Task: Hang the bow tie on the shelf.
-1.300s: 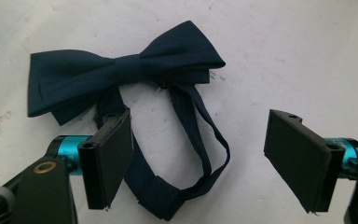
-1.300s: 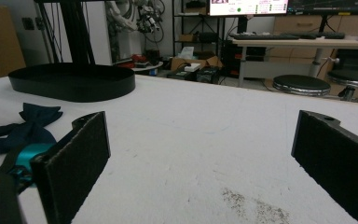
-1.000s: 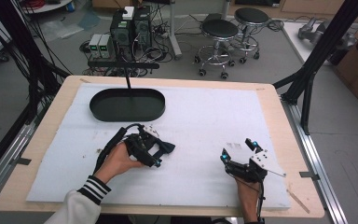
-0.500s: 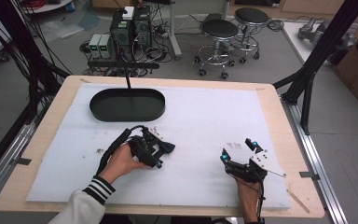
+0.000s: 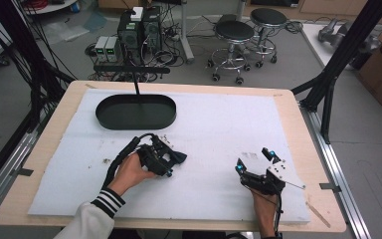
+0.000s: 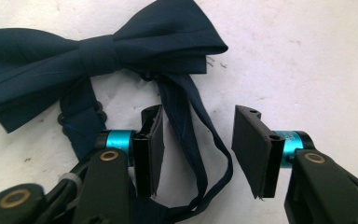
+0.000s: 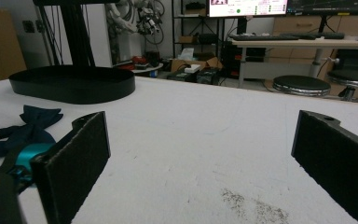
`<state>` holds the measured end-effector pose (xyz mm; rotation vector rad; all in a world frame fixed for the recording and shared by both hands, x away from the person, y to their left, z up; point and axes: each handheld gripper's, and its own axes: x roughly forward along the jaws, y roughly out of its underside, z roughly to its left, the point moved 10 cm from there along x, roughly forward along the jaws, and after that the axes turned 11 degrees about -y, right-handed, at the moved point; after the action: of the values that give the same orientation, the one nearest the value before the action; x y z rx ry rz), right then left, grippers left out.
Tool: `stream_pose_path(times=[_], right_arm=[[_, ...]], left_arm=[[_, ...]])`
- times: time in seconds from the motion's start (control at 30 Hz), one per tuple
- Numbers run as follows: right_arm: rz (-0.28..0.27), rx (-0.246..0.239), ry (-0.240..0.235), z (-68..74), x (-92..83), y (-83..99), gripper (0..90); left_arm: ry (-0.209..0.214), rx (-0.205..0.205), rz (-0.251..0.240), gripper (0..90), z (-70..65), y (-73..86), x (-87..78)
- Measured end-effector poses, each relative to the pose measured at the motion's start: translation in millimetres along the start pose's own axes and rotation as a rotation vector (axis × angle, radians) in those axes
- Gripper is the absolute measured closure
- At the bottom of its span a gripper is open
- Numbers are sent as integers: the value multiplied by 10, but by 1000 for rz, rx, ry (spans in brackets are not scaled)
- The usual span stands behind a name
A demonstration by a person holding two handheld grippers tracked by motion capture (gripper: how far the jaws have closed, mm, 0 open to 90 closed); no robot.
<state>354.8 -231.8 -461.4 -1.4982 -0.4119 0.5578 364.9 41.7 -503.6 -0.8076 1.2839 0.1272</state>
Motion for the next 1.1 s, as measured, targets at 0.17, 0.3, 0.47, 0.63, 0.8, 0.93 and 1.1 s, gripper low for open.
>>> stream_pose_path(times=[0.17, 0.3, 0.47, 0.63, 0.8, 0.93, 1.1], right_arm=[[0, -1, 0, 1, 0, -1, 32], [-1, -1, 1, 0, -1, -1, 32], [0, 4, 2, 0, -3, 1, 32], [0, 4, 3, 0, -4, 2, 32], [-2, 6, 2, 0, -3, 0, 33], [-2, 6, 2, -1, -4, 0, 32], [-2, 9, 3, 0, -5, 1, 32]], left_arm=[[-10, 1, 4, 577, 13, -1, 2], [-15, -5, -2, 617, 31, -5, 2], [-29, 5, -13, 656, 13, -26, -9], [-40, 25, -3, 687, -1, -12, 7], [-59, 25, -11, 783, 17, -14, 9], [-62, 32, -16, 830, 14, -12, 11], [-56, 25, -11, 856, 12, -12, 12]])
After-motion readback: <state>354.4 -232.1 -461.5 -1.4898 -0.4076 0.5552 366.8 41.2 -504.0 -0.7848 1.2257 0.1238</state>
